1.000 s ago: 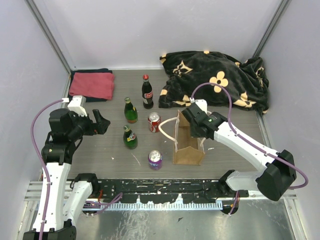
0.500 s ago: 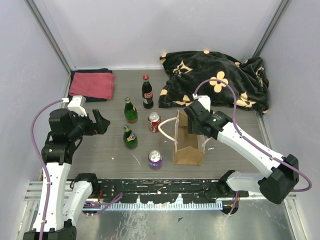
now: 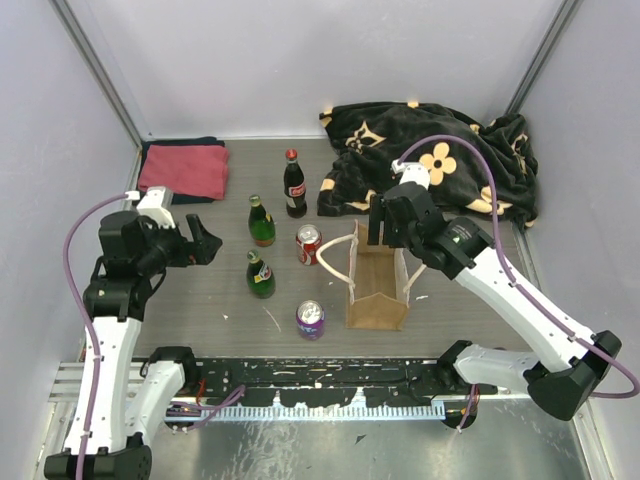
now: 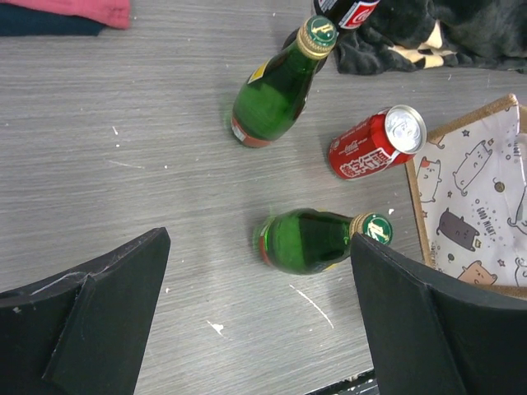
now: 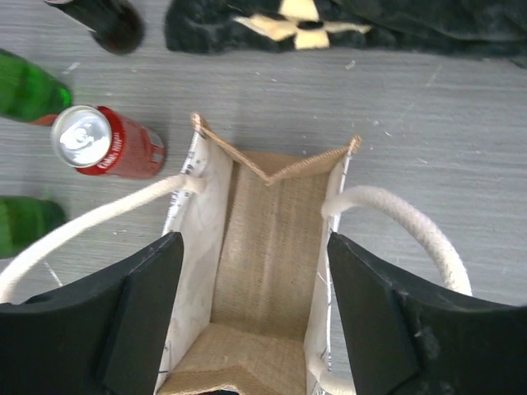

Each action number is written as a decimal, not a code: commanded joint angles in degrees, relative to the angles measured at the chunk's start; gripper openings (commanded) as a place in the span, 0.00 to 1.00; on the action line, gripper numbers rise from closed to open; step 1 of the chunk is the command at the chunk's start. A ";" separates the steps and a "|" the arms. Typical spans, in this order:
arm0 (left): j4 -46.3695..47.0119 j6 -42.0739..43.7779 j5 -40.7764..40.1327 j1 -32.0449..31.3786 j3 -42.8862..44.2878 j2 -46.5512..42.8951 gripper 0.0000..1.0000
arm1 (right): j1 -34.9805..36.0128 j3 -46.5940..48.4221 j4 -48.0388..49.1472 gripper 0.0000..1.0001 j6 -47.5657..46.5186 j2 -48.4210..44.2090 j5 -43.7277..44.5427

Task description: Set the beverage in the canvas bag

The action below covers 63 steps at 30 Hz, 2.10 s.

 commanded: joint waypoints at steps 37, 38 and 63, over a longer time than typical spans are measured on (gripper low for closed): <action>44.27 6.12 0.95 -17.88 28.91 56.58 0.98 | -0.14 9.81 15.26 1.00 -7.37 2.41 3.95; 44.72 5.97 1.42 -18.05 29.06 57.15 0.98 | -0.17 9.78 15.40 1.00 -7.56 2.69 4.01; 54.59 4.25 2.70 -21.74 28.63 67.13 0.90 | -0.98 5.57 18.45 1.00 -5.78 5.14 3.19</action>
